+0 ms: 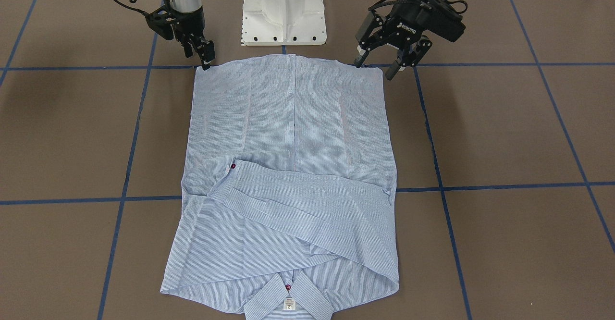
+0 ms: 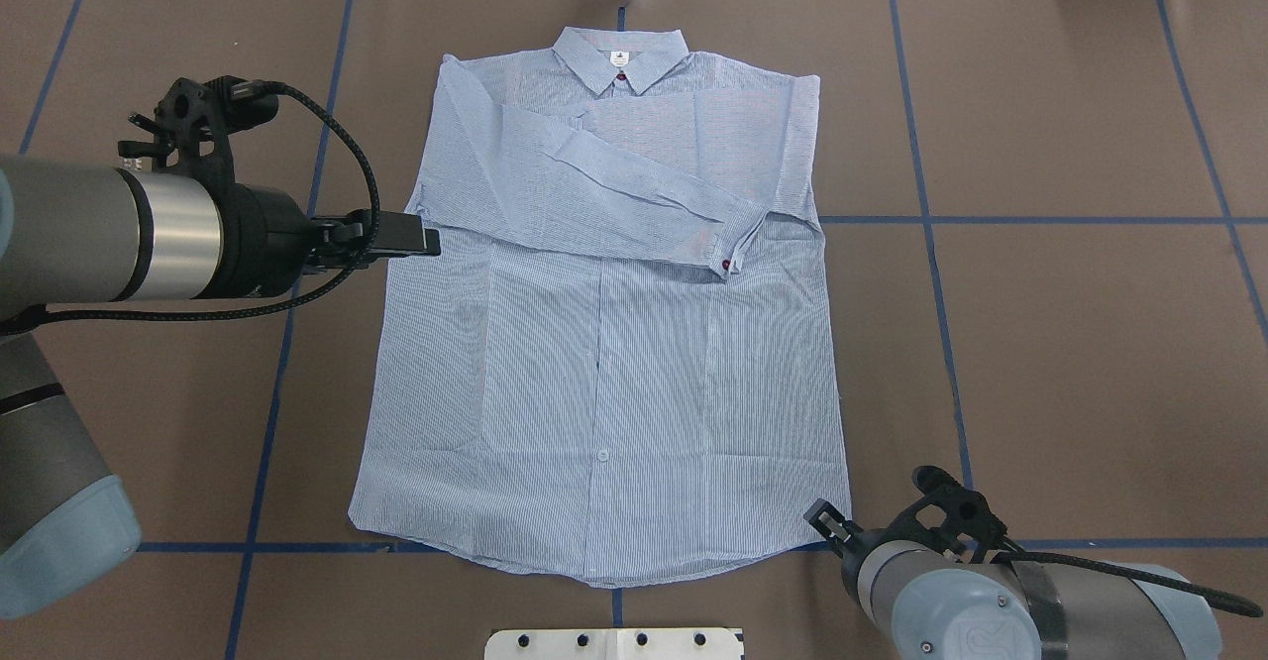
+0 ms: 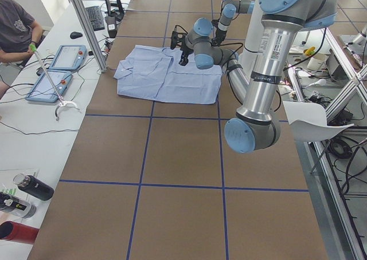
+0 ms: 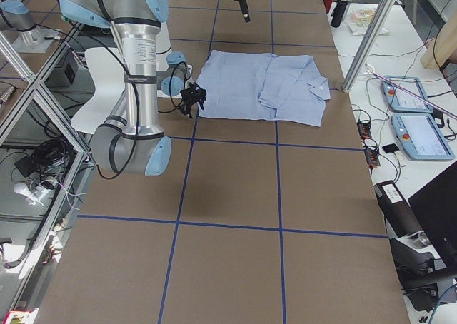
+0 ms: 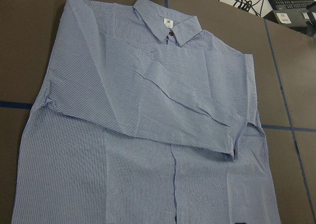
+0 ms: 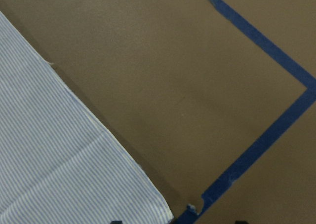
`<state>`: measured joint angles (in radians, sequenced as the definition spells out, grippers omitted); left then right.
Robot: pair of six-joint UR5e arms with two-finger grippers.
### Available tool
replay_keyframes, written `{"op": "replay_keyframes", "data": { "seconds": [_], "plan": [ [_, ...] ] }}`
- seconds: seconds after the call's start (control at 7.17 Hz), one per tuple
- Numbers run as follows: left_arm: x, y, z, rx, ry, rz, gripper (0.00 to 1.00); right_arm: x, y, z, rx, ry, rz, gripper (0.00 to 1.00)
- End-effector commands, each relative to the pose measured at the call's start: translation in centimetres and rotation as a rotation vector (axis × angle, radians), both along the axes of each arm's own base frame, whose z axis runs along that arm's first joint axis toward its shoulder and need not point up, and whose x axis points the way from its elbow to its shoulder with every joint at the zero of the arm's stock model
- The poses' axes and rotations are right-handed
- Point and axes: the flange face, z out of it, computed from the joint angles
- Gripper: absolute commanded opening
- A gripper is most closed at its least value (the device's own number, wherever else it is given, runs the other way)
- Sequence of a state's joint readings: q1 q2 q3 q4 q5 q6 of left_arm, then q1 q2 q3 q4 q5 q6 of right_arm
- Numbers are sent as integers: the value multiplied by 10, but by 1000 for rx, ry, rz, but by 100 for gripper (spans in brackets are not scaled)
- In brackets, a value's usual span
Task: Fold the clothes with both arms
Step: 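Lower the left gripper toward the hem corner nearest it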
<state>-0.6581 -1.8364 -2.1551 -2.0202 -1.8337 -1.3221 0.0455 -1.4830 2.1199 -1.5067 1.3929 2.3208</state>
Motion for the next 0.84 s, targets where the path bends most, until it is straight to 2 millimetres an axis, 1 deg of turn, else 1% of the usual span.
{"op": "replay_keyframes", "data": {
  "seconds": [0.0,0.7],
  "plan": [
    [1,-1,1,-2,-2,-1,85,-2,-1,-4,1,-6,2,59],
    [2,-2,4,-6,-9,-4,85,-5,0,1,2,6,1,59]
  ]
}}
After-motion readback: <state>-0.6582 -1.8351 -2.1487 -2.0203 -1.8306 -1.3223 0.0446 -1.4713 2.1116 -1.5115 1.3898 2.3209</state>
